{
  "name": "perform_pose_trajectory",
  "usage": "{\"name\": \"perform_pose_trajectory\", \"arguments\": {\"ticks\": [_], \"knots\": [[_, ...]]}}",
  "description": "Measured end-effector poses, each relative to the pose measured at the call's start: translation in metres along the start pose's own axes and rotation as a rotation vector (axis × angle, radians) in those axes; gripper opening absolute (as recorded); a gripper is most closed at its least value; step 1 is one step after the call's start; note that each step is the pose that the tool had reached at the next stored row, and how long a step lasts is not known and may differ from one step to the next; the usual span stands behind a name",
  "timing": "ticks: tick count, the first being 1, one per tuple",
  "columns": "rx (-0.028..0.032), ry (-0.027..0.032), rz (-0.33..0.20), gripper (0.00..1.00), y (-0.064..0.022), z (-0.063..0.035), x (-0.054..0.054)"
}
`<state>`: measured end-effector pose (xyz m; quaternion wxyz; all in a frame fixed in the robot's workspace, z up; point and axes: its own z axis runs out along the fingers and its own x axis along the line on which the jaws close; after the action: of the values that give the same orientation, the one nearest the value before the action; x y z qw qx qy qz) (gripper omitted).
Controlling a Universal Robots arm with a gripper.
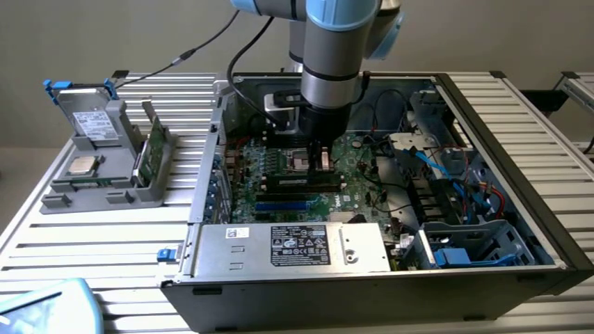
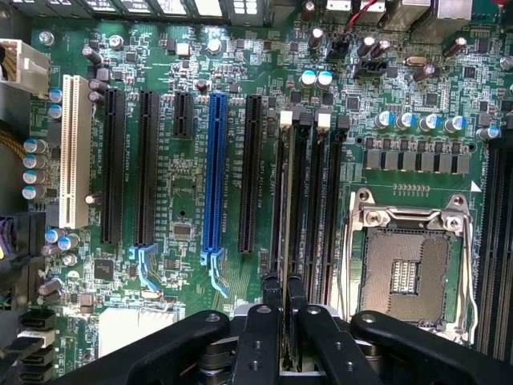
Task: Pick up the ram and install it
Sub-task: 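Insert the ram into the slot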
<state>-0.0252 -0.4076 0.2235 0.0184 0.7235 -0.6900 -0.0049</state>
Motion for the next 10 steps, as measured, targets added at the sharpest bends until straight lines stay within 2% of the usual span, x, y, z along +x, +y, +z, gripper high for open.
{"name": "perform_pose_trajectory", "arguments": {"ticks": [10], "knots": [[0.0000,0.0001,0.000,0.14,0.0001,0.0001,-0.0003]]}}
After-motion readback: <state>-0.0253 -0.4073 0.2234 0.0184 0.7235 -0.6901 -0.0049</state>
